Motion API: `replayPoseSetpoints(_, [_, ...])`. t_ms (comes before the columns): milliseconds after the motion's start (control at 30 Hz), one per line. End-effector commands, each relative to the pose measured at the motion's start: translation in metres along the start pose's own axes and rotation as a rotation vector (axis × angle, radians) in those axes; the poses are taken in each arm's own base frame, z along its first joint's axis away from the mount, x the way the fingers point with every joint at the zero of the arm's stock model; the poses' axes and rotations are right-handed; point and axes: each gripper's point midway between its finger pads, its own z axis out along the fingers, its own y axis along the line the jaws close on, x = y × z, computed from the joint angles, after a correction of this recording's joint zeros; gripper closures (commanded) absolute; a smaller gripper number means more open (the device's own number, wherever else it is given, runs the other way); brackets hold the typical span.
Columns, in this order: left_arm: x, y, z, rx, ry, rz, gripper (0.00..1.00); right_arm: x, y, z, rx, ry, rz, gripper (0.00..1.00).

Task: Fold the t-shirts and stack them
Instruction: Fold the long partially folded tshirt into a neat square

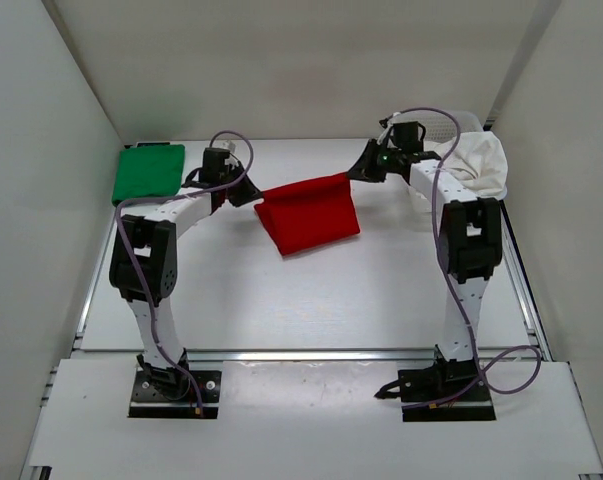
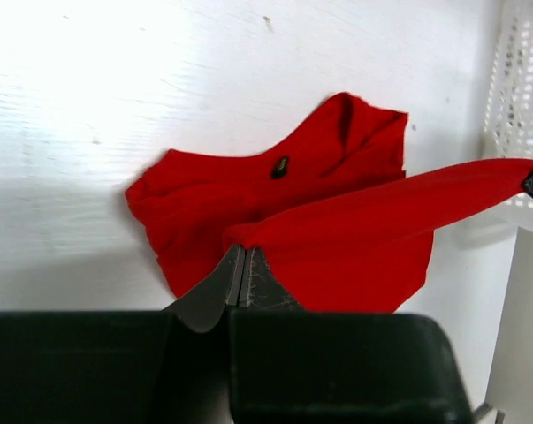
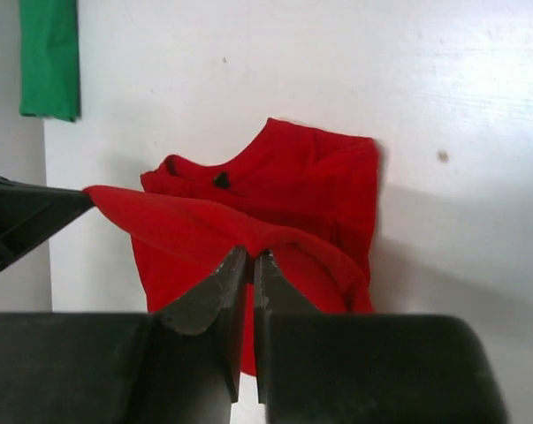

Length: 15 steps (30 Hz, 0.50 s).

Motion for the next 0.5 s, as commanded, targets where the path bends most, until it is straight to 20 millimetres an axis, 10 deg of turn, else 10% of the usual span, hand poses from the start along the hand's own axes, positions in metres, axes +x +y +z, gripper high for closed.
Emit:
replayPoseSetpoints(0, [-0.04,0.022,-0.008,-0.074,-0.108,-0.046,0.94,-0.021,-0.002,0.009,-0.015,-0.014,-0.022,0.94])
replayPoseSetpoints(100, [-0.04,0.037,-0.016,-0.069,-0.124,-0.093,0.92,-0.028,0.003,0.024,-0.024,0.014,-0.049,0.85])
replayPoseSetpoints(300, [-0.019,0.086,-0.033,-0.038,-0.18,-0.262,0.33,-0.022,0.008,0.028,0.033,0.009,-0.11,0.63])
replayPoseSetpoints(467, [-0.024,0.045,-0.05,0.013,-0.253,-0.214,0.57,0.012,0.022,0.042,0.019,0.051,-0.155,0.88])
